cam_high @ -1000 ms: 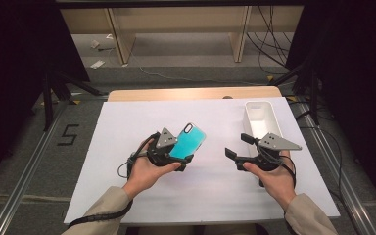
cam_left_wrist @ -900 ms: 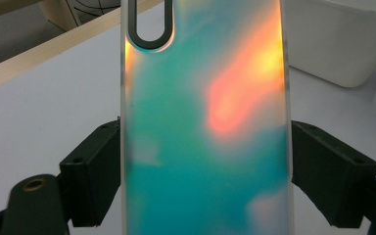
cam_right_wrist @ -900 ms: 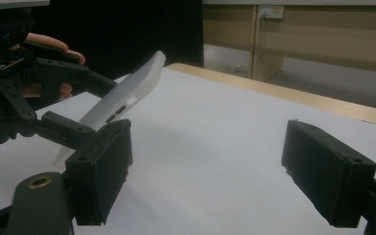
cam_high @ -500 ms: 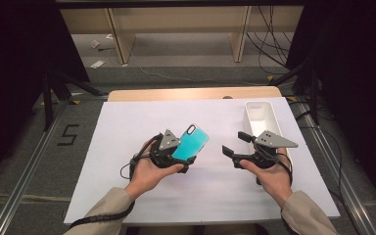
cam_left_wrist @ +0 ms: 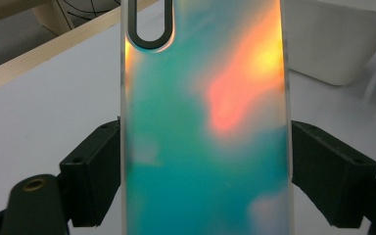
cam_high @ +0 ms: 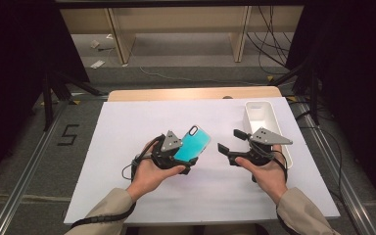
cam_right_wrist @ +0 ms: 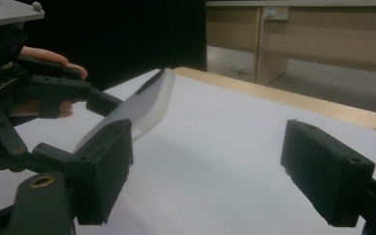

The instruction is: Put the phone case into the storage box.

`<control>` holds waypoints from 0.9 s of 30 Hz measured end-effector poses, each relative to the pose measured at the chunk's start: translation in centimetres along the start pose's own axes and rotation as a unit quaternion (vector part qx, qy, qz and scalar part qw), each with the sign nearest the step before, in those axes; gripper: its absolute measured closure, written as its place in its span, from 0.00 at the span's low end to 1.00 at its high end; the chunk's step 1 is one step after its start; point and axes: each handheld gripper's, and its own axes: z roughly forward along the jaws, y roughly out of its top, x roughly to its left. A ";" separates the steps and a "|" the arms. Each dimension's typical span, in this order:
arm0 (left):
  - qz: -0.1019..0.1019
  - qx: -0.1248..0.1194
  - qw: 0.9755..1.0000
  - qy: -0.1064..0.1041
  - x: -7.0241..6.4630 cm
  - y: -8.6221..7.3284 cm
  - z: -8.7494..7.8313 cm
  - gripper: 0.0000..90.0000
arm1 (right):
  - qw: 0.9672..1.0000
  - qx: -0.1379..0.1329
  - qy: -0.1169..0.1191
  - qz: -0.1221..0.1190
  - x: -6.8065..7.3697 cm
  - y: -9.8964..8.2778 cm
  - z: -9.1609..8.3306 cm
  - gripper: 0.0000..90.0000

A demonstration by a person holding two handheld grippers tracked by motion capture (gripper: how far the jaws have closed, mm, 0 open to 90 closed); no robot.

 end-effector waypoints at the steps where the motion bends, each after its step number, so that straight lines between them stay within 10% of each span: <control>1: -0.001 -0.001 1.000 0.000 -0.1 0.0 0.0 0.19 | 1.000 0.000 0.001 0.001 0.0 0.0 0.0 0.23; 27: 0.012 0.002 1.000 -0.008 -1.1 0.1 0.6 0.19 | 1.000 -0.004 0.016 0.005 0.7 0.9 2.2 0.23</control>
